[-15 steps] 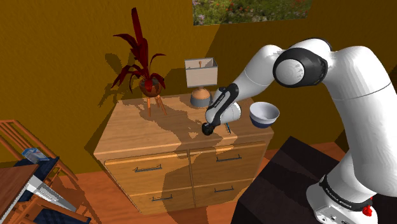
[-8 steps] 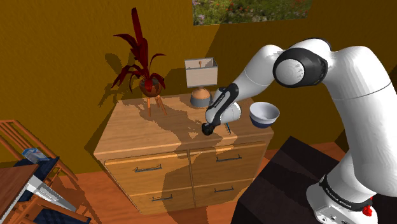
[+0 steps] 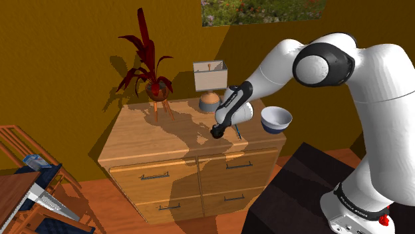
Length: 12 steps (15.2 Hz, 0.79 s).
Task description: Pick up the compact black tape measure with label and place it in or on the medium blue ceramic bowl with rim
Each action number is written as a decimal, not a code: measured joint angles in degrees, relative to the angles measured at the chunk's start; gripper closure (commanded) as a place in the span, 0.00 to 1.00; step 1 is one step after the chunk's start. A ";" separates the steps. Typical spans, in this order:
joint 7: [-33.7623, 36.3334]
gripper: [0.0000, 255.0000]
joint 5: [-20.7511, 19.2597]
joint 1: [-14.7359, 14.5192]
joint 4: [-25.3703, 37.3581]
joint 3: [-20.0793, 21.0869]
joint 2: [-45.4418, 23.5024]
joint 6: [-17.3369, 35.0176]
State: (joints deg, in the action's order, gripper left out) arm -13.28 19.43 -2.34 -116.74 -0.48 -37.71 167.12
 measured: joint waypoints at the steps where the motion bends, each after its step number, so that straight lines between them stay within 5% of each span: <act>1: 0.15 1.00 -0.10 -0.17 -0.35 -0.20 0.76 -0.43; 12: 2.39 1.00 -1.97 -2.17 -2.00 -2.86 8.16 -6.30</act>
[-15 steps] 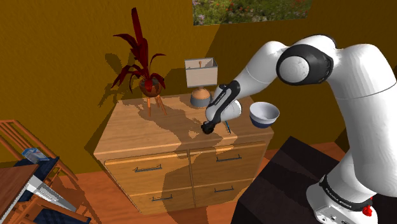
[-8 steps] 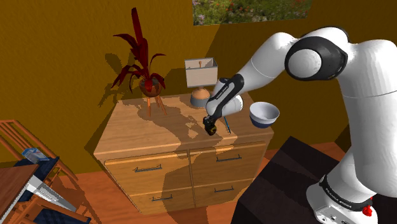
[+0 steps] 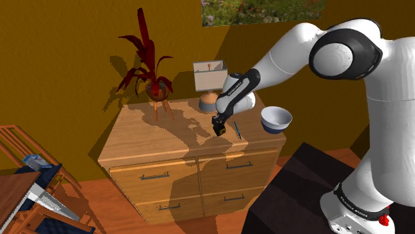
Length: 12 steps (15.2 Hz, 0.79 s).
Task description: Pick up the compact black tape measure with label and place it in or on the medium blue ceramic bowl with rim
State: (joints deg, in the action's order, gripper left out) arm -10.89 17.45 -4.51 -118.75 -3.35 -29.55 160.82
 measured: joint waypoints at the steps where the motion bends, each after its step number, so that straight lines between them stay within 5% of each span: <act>1: 0.25 1.00 -0.21 -0.21 -0.33 -0.25 0.82 -0.49; 12: 2.79 1.00 -2.85 -1.84 -1.05 -2.51 7.77 -6.73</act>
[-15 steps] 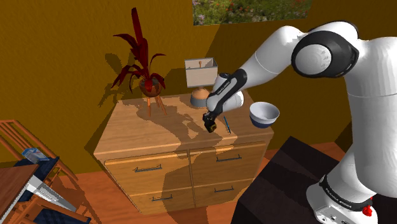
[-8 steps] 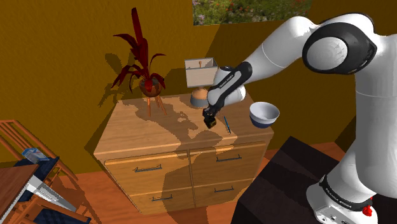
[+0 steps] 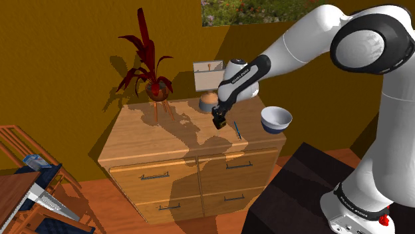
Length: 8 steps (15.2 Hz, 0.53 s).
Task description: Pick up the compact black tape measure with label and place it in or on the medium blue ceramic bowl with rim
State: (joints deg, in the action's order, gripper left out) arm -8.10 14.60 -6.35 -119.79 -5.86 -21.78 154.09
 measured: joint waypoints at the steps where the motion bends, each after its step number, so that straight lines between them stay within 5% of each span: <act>1: 0.32 1.00 -0.30 -0.16 0.19 -0.19 0.49 -0.67; 8: -1.97 1.00 -0.37 1.47 -2.43 -1.11 5.00 -2.81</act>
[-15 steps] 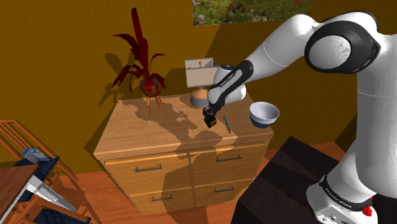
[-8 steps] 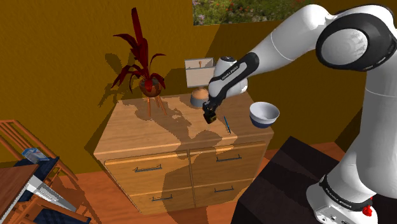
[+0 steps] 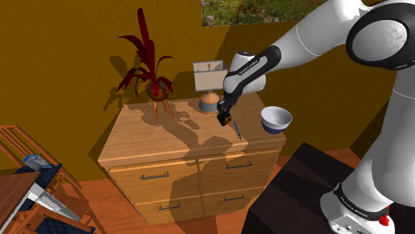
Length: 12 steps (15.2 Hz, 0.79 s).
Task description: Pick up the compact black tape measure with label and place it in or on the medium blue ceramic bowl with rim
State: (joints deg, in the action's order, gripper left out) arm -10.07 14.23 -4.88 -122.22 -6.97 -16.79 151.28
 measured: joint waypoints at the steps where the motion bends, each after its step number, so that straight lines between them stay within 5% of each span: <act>1: -1.22 1.00 0.26 0.76 -1.29 -0.22 1.26 -0.12; 12: -19.63 1.00 5.89 11.33 -8.45 -3.19 6.58 -0.56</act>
State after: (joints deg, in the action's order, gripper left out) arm -29.70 20.12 6.45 -130.68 -10.16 -10.21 150.72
